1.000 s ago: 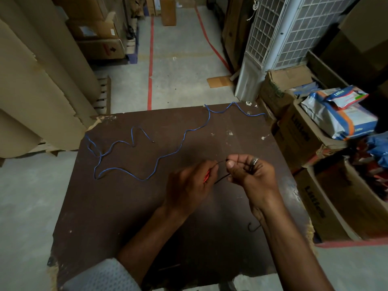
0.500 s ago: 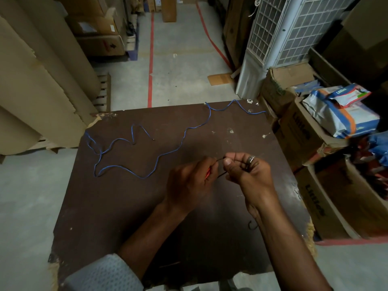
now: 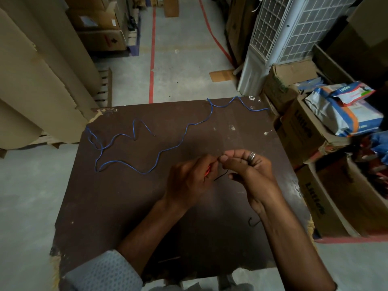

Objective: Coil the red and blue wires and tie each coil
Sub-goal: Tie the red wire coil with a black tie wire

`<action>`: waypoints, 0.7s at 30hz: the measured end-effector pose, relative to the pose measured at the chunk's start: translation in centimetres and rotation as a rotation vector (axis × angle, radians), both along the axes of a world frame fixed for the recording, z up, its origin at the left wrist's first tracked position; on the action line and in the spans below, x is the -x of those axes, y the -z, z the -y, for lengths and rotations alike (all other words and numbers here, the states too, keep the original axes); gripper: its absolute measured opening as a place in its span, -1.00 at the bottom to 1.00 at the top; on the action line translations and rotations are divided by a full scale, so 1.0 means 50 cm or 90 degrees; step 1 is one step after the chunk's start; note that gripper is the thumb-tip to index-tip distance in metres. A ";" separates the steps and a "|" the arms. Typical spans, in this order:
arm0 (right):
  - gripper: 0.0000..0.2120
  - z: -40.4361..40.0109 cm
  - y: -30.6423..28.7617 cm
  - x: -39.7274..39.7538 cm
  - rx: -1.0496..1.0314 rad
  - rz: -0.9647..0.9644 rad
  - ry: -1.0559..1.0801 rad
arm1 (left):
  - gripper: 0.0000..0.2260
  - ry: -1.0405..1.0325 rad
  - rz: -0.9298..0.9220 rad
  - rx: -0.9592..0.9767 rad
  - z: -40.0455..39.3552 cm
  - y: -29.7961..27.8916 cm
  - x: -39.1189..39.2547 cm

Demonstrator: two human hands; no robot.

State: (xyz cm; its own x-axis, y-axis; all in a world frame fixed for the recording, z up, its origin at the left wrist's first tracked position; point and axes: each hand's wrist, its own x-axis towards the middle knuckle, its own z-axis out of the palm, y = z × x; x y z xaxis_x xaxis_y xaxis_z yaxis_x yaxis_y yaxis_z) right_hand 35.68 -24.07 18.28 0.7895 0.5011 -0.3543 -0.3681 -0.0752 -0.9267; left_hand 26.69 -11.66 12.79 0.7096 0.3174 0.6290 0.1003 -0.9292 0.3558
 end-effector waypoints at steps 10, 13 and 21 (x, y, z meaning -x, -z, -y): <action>-0.79 0.018 -0.028 -0.030 -0.035 0.040 0.038 | -0.84 0.014 0.006 0.213 0.008 0.014 0.021; -0.83 0.007 -0.027 -0.031 -0.029 0.103 0.056 | -0.75 0.022 0.003 0.328 0.012 0.015 0.021; -0.97 -0.029 -0.031 -0.040 0.055 0.409 0.108 | -0.80 0.039 0.073 0.624 0.042 -0.011 0.015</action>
